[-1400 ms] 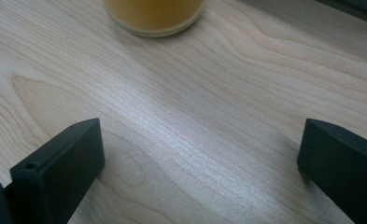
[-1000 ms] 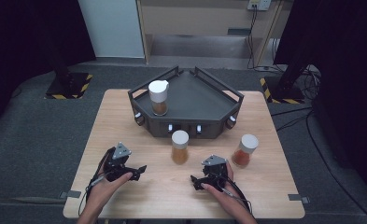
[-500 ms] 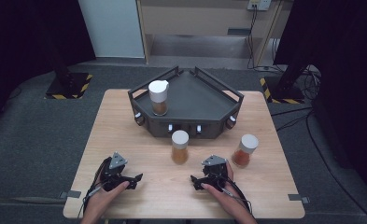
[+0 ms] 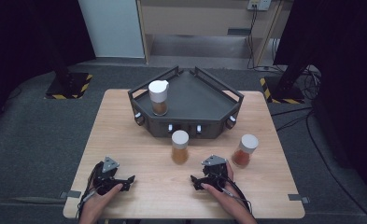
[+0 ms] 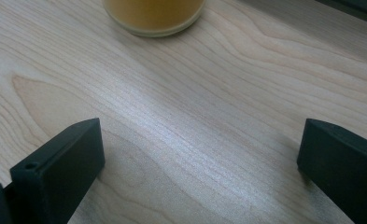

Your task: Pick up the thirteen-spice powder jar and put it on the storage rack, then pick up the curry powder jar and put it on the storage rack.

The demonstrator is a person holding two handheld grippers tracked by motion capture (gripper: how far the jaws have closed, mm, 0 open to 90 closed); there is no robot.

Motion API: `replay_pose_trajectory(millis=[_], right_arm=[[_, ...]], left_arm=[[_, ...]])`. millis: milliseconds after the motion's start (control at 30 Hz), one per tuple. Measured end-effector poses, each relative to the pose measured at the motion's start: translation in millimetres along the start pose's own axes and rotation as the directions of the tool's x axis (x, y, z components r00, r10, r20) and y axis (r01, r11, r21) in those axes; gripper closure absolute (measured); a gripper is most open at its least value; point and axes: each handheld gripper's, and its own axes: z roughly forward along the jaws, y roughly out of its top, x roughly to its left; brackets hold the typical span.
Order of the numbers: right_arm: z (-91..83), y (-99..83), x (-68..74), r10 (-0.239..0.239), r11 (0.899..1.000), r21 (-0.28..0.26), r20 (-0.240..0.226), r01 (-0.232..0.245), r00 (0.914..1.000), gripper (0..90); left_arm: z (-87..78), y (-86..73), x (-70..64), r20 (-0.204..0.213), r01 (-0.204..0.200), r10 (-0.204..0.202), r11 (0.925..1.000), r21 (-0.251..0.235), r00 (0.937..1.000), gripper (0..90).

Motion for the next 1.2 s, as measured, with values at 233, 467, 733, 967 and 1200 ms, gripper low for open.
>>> replay_pose_trajectory(millis=[233, 467, 733, 967, 1200], right_arm=[[0.0, 0.0, 0.0, 0.0, 1.0, 0.0, 0.0, 0.0, 1.0, 0.6], [0.0, 0.0, 0.0, 0.0, 1.0, 0.0, 0.0, 0.0, 1.0, 0.6], [-0.4, 0.1, 0.2, -0.002, 1.0, 0.001, 0.0, 0.002, 1.0, 0.9], [-0.8, 0.0, 0.1, 0.001, 1.0, 0.001, 0.001, -0.001, 1.0, 1.5], [-2.1, -0.2, -4.1, -0.002, 1.0, 0.0, -0.012, 0.002, 0.9999, 4.2]], left_arm=[[5.8, 0.6, -0.1, -0.016, -0.003, 0.003, 1.0, -0.001, 0.9999, 3.2], [7.4, 3.1, -3.3, -0.032, -0.022, 0.022, 0.9997, 0.012, 0.9992, 1.6], [7.5, 3.1, -4.0, -0.034, -0.02, 0.02, 0.9997, 0.012, 0.9992, 1.4], [7.5, 3.0, -4.0, -0.035, -0.019, 0.02, 0.9997, 0.012, 0.9992, 1.4], [7.6, 3.2, -5.0, -0.04, -0.015, 0.016, 0.9998, 0.013, 0.9991, 1.2]])
